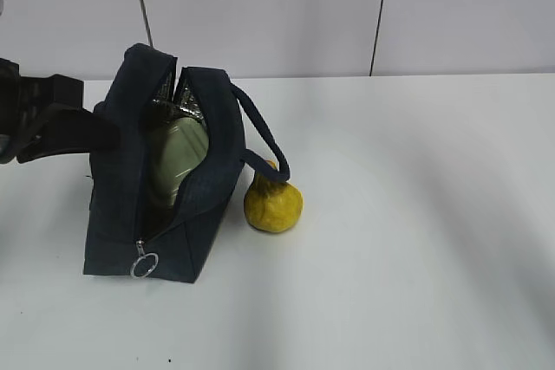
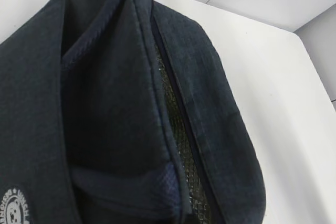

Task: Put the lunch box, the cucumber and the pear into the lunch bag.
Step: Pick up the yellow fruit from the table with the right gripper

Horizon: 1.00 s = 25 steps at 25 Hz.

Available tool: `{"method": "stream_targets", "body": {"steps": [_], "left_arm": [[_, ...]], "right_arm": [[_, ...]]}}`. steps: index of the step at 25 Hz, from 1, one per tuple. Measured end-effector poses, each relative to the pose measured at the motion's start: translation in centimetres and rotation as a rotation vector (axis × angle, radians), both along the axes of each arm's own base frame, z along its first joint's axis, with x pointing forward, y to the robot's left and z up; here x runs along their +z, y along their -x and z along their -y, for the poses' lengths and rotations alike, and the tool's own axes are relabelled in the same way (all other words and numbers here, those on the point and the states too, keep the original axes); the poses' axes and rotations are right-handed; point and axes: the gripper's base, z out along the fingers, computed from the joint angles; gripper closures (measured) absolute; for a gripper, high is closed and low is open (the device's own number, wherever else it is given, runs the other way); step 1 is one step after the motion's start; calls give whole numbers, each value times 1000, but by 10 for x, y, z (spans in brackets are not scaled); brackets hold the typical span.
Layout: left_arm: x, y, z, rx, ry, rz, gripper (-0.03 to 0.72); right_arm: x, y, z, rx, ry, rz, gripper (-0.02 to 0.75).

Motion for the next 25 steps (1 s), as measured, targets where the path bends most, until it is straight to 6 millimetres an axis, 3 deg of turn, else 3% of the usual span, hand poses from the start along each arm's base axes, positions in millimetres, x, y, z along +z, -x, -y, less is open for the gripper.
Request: {"method": "stream_targets", "body": {"steps": [5, 9, 14, 18, 25], "left_arm": [[0, 0, 0, 0, -1, 0, 703], [0, 0, 0, 0, -1, 0, 703], [0, 0, 0, 0, -1, 0, 703], [0, 0, 0, 0, -1, 0, 703], [0, 0, 0, 0, -1, 0, 703]], "right_arm": [[-12, 30, 12, 2, 31, -95, 298], [-46, 59, 12, 60, 72, -235, 298], [-102, 95, -4, 165, 135, -351, 299], [-140, 102, -12, 177, 130, -296, 299], [-178, 104, -9, 128, 84, -183, 300]]}}
